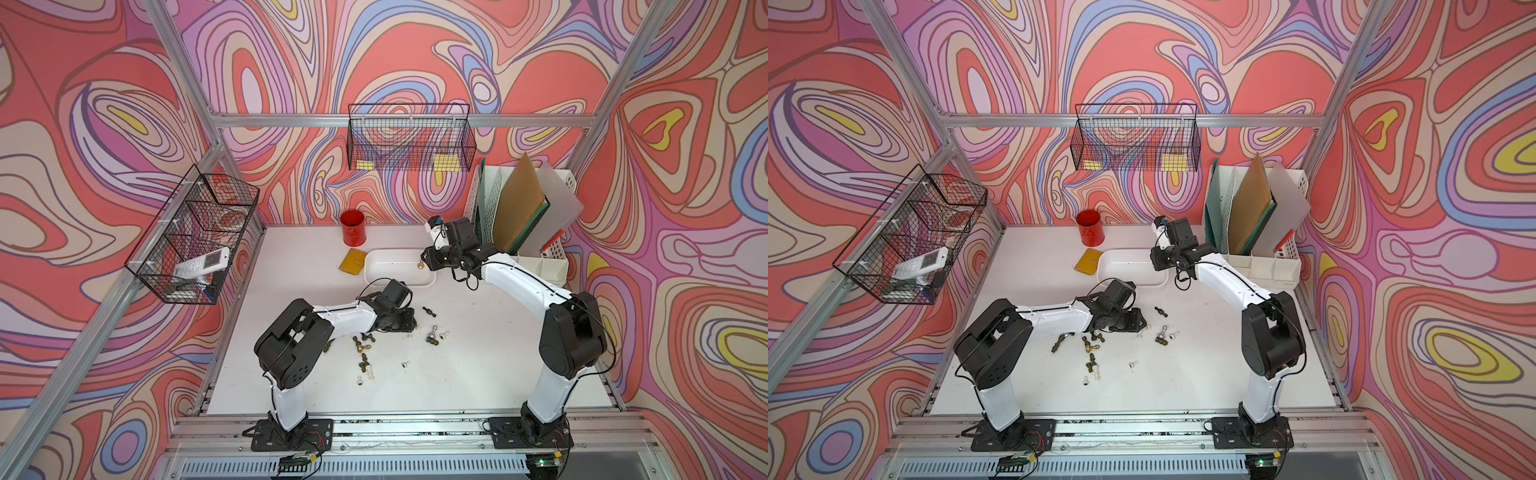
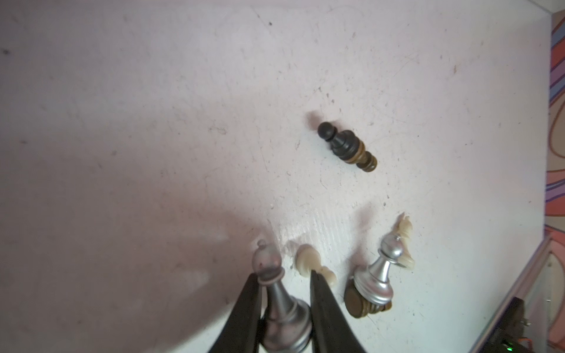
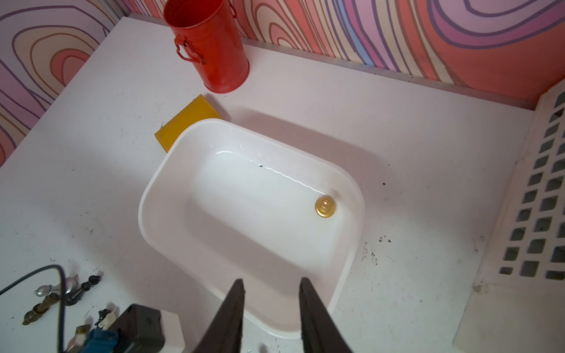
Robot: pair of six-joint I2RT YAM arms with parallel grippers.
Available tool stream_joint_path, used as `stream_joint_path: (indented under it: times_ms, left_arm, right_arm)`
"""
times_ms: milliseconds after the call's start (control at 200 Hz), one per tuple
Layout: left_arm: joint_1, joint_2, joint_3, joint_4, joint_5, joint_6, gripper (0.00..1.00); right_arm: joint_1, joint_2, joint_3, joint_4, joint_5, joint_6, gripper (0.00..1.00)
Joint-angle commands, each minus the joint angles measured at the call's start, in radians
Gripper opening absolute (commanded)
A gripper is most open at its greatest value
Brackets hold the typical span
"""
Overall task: Put the chess pieces into the storage box
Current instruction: Pick up the chess piece at the center of the board.
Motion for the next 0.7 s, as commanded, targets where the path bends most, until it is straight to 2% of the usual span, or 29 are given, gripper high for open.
stream_joint_path:
  times_ms: [0, 90, 190, 381, 526, 696]
  left_arm:
    - [0.026, -0.035, -0.041, 0.12, 0.066, -0.107, 0.0]
    - [0.028, -0.058, -0.041, 0.056, 0.0, -0.1, 0.0]
    - [0.029, -0.097, -0.083, 0.072, -0.058, -0.143, 0.0]
    - [0.035, -0.138, -0.171, 0.158, -0.096, -0.268, 0.0]
    - [0.035, -0.144, -0.213, 0.197, -0.12, -0.325, 0.0]
    - [0.036, -0.192, -0.291, 0.229, -0.205, -0.402, 0.0]
  right_arm:
    - [0.004, -0.014, -0.012, 0.012, -0.039, 0.024, 0.32]
    - [0.004, -0.033, -0.048, 0.025, -0.117, 0.084, 0.29]
    - [0.032, -0.096, -0.178, 0.096, -0.17, 0.168, 0.28]
    - [0.208, -0.177, -0.381, 0.166, -0.082, 0.192, 0.27]
    - [0.257, -0.236, -0.525, 0.284, -0.057, 0.27, 0.25]
    - [0.29, -0.282, -0.587, 0.308, 0.002, 0.301, 0.24]
